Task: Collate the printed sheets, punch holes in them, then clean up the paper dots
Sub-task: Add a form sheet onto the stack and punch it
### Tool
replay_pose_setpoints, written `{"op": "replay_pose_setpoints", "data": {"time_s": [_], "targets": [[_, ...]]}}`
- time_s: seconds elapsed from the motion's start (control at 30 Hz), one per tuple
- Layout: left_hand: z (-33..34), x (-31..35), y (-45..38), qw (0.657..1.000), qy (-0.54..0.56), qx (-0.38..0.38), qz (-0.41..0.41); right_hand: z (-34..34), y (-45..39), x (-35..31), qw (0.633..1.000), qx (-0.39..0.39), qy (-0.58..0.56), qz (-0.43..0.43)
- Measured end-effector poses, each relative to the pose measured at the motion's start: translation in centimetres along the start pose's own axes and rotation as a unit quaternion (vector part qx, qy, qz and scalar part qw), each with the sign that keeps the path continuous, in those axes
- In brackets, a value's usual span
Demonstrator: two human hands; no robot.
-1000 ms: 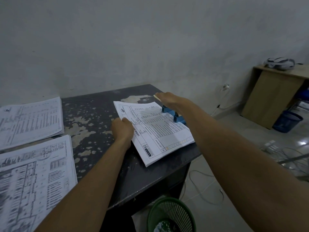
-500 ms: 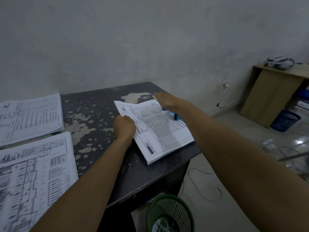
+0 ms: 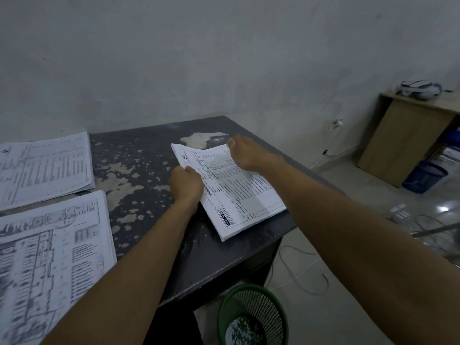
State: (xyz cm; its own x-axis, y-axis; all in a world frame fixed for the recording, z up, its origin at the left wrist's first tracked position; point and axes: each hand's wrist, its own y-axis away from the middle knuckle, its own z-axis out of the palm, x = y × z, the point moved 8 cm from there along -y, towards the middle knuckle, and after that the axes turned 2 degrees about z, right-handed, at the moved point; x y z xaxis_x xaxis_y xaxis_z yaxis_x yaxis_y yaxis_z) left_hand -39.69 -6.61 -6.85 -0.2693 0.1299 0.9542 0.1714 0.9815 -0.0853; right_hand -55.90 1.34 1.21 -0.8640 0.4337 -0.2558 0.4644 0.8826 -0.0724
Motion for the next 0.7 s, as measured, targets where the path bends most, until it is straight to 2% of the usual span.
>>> {"op": "replay_pose_setpoints", "data": {"time_s": [0.13,0.3,0.5,0.63,0.7], "targets": [[0.1,0.0,0.1,1.0,0.001,-0.005,-0.001,0.1,0.1,0.0,1.0,0.006,0.022,-0.009],[0.0,0.0,0.1,1.0,0.003,-0.006,0.0,1.8,0.2,0.3,0.995,0.014,0.092,0.029],[0.0,0.2,0.1,1.0,-0.009,-0.003,-0.001,2.0,0.0,0.6,0.995,0.026,0.095,0.025],[0.0,0.0,0.1,1.0,-0.008,-0.006,-0.006,3.7,0.7,0.2,0.98,0.084,0.181,0.019],[-0.2,0.1,0.1,1.0,-0.009,-0.002,-0.005,4.0,0.6,0.2,0.978,0.091,0.186,0.018]]}}
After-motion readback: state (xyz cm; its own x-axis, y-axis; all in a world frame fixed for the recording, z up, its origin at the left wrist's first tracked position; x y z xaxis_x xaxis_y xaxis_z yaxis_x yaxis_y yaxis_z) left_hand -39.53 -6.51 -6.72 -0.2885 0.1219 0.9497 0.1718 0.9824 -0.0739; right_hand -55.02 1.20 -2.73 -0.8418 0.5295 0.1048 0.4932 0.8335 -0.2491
